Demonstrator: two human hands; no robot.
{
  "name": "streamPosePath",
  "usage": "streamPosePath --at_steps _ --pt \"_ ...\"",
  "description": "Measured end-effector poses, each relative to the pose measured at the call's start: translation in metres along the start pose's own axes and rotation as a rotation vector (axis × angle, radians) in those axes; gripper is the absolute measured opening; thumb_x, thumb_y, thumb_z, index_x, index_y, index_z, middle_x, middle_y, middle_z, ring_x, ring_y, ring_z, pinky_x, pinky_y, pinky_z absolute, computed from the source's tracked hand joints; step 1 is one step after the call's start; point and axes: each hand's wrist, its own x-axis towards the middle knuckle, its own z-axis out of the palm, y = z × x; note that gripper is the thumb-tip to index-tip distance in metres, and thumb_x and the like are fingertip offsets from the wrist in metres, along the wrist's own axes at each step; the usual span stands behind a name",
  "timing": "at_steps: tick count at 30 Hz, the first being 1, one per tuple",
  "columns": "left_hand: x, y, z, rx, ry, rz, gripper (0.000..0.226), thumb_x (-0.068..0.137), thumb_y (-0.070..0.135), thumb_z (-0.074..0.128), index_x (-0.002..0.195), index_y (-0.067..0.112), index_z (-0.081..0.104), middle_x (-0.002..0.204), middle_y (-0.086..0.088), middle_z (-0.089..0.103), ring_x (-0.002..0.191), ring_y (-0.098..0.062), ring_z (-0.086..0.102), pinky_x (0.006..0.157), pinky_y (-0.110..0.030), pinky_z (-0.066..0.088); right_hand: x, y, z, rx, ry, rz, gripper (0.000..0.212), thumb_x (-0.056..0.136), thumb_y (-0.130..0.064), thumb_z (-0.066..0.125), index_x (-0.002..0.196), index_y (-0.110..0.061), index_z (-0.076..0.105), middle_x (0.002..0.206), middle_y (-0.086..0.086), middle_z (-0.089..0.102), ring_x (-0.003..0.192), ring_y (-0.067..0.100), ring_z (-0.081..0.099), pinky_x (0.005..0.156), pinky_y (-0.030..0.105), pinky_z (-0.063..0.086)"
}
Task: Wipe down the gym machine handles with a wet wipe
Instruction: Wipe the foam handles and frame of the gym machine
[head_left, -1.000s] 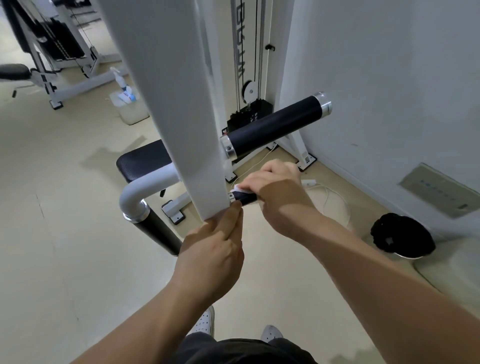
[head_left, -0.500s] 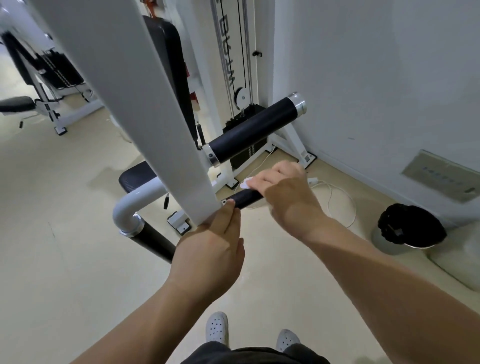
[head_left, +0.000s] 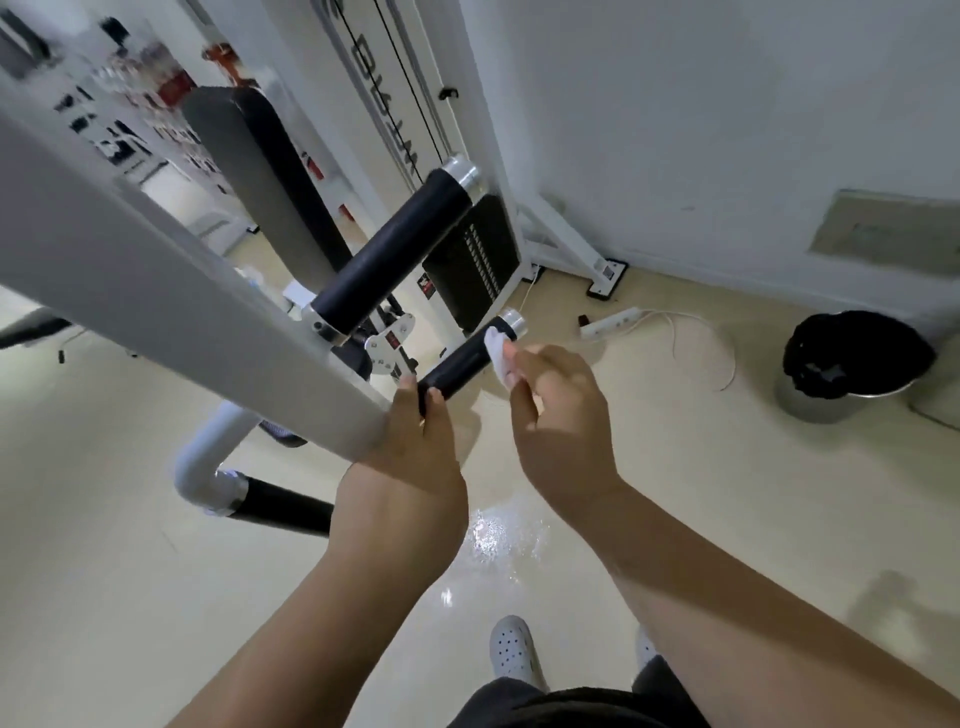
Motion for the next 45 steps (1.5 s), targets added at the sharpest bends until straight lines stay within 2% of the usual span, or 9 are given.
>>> streamPosePath --at_steps 3,7,12,15,22,28,32,42,45 --pt "0.003 -0.001 -0.006 0.2 -0.059 0.012 0.071 0.095 0.026 0.052 0.156 0.009 0.018 0.161 -0.015 0.021 0.132 -0.032 0.05 0.097 -0.037 0.049 -0.002 -0.003 0.015 0.086 0.036 0.028 0.026 0.099 -0.01 0.057 0.123 -0.012 0.068 0.11 0.003 0.057 0.092 0.006 0.053 0.084 -0.001 0.036" --pt "0.014 -0.008 -0.02 0.213 -0.125 0.08 0.067 0.096 0.026 0.046 0.155 0.01 0.019 0.158 -0.013 0.026 0.13 -0.026 0.05 0.102 -0.032 0.043 -0.002 -0.004 0.039 0.231 0.105 0.087 0.014 0.095 -0.011 0.062 0.105 -0.017 0.07 0.106 0.0 0.056 0.087 0.014 0.059 0.079 0.025 0.053" --pt "0.016 -0.011 -0.025 0.21 -0.22 0.071 0.069 0.095 0.014 0.046 0.157 0.015 0.015 0.155 -0.002 0.019 0.071 -0.015 0.064 0.069 -0.031 0.059 -0.003 0.003 0.058 0.225 0.279 0.124 0.024 0.093 0.001 0.058 0.108 -0.016 0.067 0.105 0.001 0.055 0.085 0.003 0.051 0.076 0.016 0.046" --pt "0.015 -0.015 -0.023 0.144 -0.253 0.066 0.069 0.094 0.01 0.045 0.157 0.02 0.019 0.152 0.003 0.02 0.059 -0.014 0.06 0.061 -0.033 0.06 -0.001 0.004 0.06 0.268 0.368 0.16 0.026 0.093 0.006 0.055 0.11 -0.01 0.066 0.103 0.005 0.055 0.091 -0.005 0.05 0.079 0.006 0.039" --pt "0.014 -0.02 -0.024 0.153 -0.192 0.213 0.058 0.094 0.02 0.046 0.151 0.017 0.034 0.151 -0.002 0.031 0.088 -0.015 0.055 0.072 -0.019 0.033 -0.027 -0.02 0.092 0.428 0.369 0.201 0.019 0.096 -0.001 0.055 0.092 -0.015 0.067 0.099 -0.012 0.052 0.096 -0.011 0.052 0.083 0.005 0.038" --pt "0.013 -0.017 -0.029 0.191 -0.212 0.229 0.061 0.097 0.018 0.042 0.155 0.013 0.022 0.155 -0.003 0.022 0.126 -0.018 0.046 0.097 -0.034 0.047 -0.014 -0.013 0.087 0.596 0.317 0.423 0.021 0.097 -0.001 0.055 0.087 -0.018 0.062 0.088 -0.003 0.061 0.075 -0.005 0.057 0.069 0.009 0.042" --pt "0.006 -0.012 -0.028 0.108 -0.164 0.205 0.063 0.091 0.017 0.047 0.152 0.016 0.03 0.147 -0.004 0.034 0.108 -0.022 0.056 0.089 -0.033 0.049 0.012 -0.002 0.059 0.753 0.384 0.439 0.029 0.094 0.009 0.047 0.084 -0.016 0.058 0.083 0.004 0.061 0.069 0.003 0.056 0.065 0.01 0.046" --pt "0.005 -0.016 -0.026 0.14 -0.15 0.256 0.062 0.092 0.022 0.043 0.153 0.017 0.03 0.149 -0.004 0.033 0.097 -0.019 0.055 0.072 -0.02 0.031 -0.026 -0.026 0.072 0.675 0.324 0.419 0.011 0.093 -0.019 0.071 0.085 -0.022 0.064 0.08 -0.017 0.064 0.072 -0.004 0.058 0.067 0.01 0.043" --pt "0.003 -0.013 -0.026 0.085 -0.166 0.226 0.064 0.093 0.019 0.047 0.154 0.017 0.028 0.151 -0.002 0.029 0.104 -0.018 0.057 0.075 -0.02 0.033 -0.001 -0.015 0.055 0.668 0.402 0.421 0.01 0.094 -0.016 0.069 0.091 -0.025 0.066 0.085 -0.014 0.067 0.079 0.001 0.063 0.074 0.025 0.055"
